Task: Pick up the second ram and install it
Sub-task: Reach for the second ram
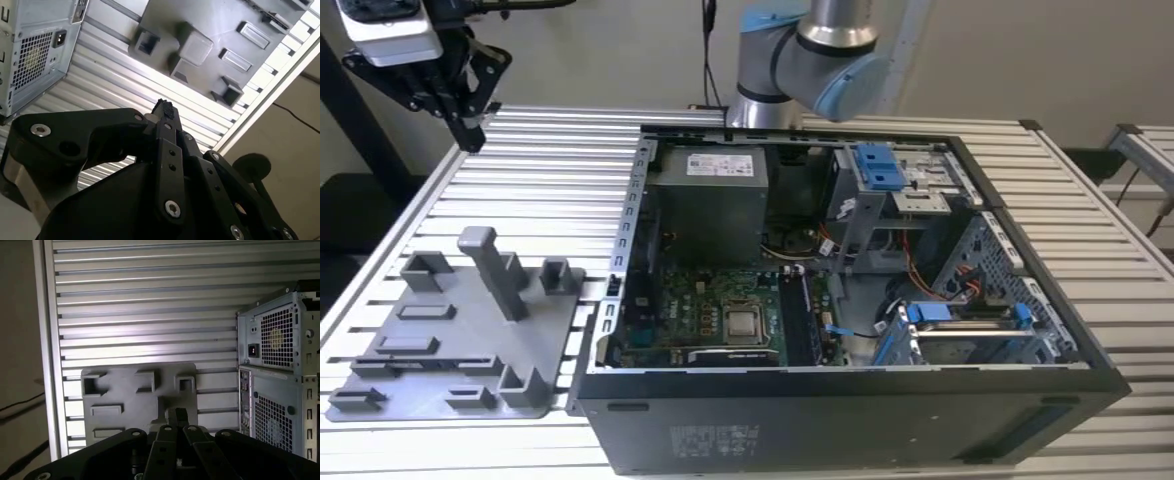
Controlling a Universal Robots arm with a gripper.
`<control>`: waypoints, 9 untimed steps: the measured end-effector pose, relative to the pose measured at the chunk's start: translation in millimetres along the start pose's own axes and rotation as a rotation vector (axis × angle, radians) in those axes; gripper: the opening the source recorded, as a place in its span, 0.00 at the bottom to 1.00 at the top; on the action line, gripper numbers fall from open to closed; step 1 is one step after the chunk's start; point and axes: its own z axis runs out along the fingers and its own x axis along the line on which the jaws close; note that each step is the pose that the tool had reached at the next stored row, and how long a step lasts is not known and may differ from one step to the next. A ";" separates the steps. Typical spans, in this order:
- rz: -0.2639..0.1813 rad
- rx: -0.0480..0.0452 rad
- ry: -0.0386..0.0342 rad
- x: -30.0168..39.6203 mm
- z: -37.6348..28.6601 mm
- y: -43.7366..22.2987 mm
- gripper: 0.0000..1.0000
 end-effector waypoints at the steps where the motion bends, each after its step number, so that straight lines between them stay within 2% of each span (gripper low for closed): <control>1: 0.000 0.0000 0.0001 4.4 -0.1 -0.3 0.11; 9: -0.001 0.0000 0.0002 34.5 -0.4 -2.4 0.11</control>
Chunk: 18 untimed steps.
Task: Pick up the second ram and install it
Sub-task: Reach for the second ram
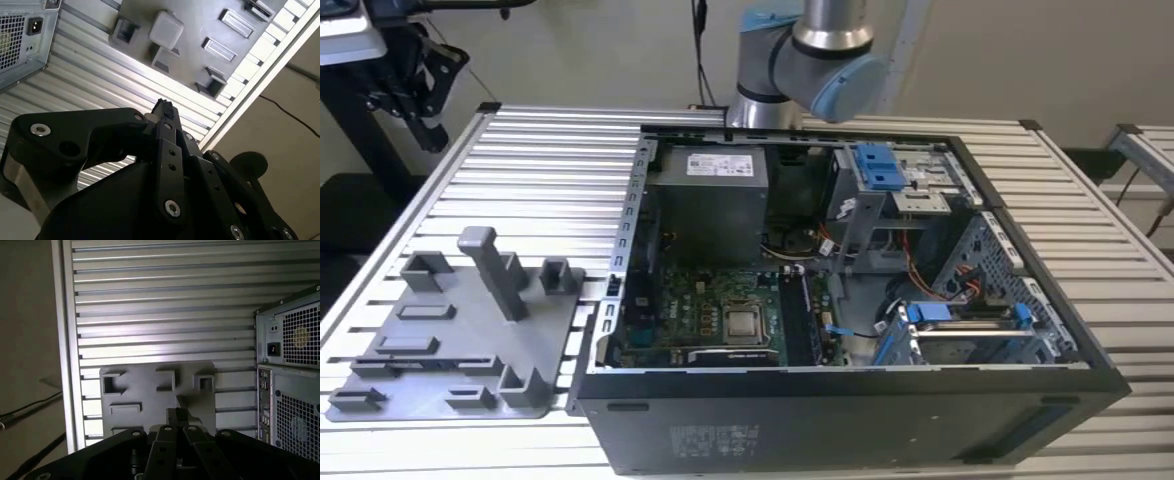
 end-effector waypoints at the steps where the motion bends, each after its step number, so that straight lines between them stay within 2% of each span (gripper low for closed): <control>1: -0.001 0.0000 0.0001 3.5 -0.1 -0.2 0.11; 10: -0.011 -0.0002 0.0005 30.5 -0.1 -2.0 0.11; 16: -0.012 -0.0003 0.0005 32.3 -0.1 -2.2 0.11; 18: -0.012 -0.0003 0.0007 32.3 -0.1 -4.1 0.11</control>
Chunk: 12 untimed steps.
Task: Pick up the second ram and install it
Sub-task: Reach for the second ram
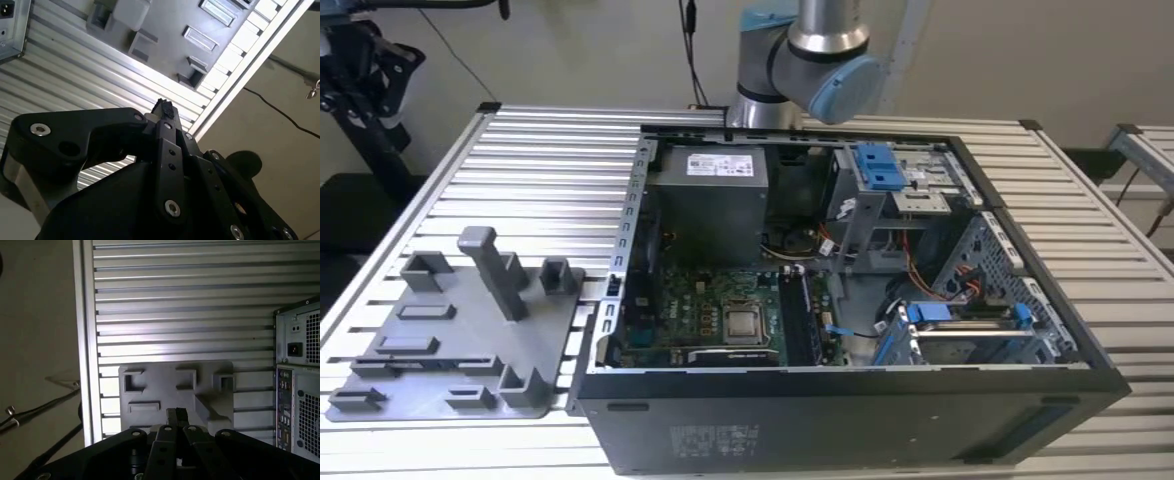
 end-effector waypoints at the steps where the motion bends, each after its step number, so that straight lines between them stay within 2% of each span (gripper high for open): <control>1: 0.000 -0.0003 -0.0001 -0.1 0.0 -1.8 0.11; 4: 0.000 -0.0013 0.0000 -0.5 0.0 -8.2 0.11; 8: 0.000 -0.0018 0.0001 -1.5 0.5 -22.5 0.11; 12: 0.000 -0.0018 0.0012 -2.3 1.2 -33.0 0.11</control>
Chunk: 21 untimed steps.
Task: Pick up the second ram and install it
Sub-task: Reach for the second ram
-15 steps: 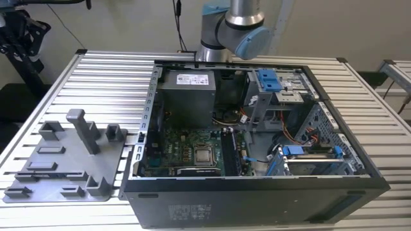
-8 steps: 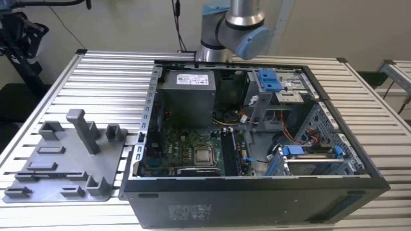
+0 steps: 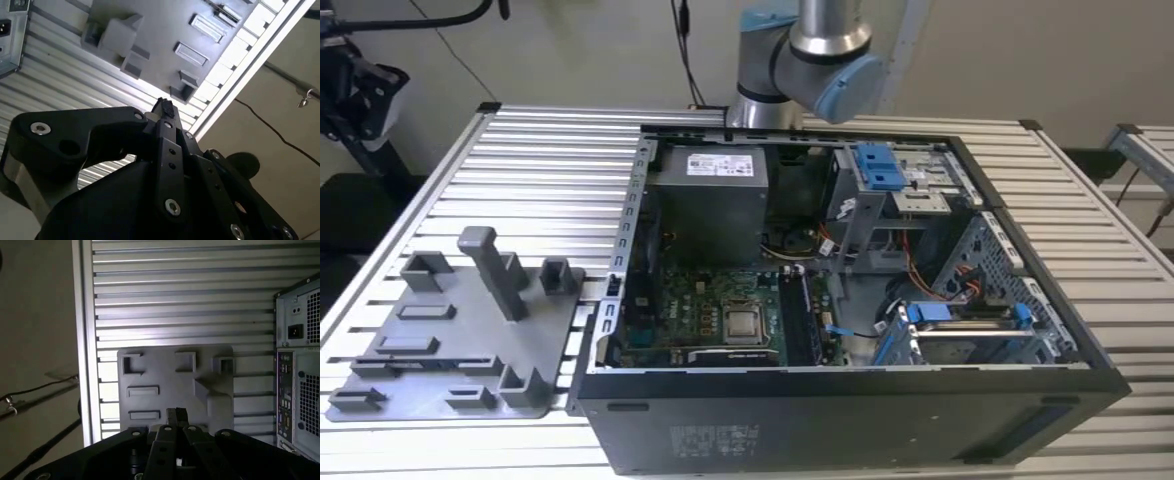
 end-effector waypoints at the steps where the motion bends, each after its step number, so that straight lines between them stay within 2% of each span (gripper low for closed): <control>1: 0.000 0.0000 0.0001 -0.3 0.2 -3.0 0.11; 10: 0.000 -0.0001 0.0033 -3.6 1.2 -33.2 0.11; 17: 0.000 -0.0002 0.0091 -7.2 2.9 -57.8 0.11; 21: 0.001 0.0000 0.0132 -10.1 4.0 -68.3 0.11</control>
